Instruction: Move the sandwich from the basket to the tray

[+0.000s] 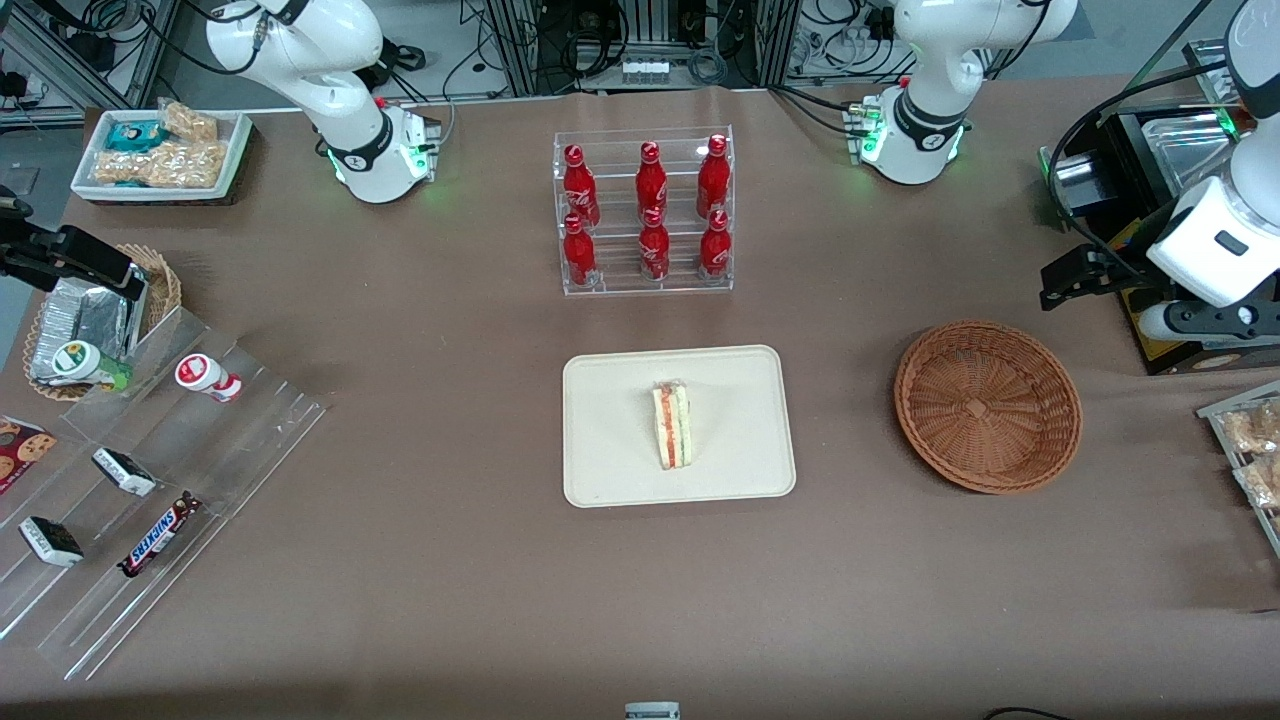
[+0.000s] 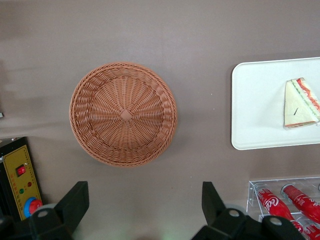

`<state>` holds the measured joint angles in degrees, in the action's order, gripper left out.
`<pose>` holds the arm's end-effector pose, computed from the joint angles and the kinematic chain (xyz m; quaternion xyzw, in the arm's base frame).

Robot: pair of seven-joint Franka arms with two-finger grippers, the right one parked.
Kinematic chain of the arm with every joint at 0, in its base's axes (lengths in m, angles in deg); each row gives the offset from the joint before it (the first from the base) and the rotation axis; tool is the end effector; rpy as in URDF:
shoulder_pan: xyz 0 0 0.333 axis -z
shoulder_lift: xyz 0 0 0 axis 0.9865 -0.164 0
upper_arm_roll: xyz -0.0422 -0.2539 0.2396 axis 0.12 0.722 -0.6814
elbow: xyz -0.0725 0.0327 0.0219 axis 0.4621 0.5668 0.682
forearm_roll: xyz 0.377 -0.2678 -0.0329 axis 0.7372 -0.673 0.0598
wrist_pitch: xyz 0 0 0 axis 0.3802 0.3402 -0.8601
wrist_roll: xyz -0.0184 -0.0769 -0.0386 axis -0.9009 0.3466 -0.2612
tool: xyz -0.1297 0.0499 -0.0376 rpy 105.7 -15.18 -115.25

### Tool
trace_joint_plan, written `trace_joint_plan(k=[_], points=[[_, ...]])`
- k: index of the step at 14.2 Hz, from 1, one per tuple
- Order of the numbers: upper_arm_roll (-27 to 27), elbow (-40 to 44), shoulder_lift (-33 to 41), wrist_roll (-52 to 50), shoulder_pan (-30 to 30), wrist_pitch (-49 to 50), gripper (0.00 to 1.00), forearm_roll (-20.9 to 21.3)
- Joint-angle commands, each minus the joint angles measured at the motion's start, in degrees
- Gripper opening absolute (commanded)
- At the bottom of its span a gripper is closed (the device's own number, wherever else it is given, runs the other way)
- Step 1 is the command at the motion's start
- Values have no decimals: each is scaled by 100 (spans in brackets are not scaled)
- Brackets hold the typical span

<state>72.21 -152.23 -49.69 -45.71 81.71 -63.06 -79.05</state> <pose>0.6321 -0.0546 0.6069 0.9992 -0.0148 -0.0335 0.0136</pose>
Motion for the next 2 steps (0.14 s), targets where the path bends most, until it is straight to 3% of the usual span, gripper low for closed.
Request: trace_joint_plan(k=[1, 2], points=[[-6, 120, -35, 87, 0, 55, 100, -56], [-6, 112, -35, 87, 0, 55, 100, -56]])
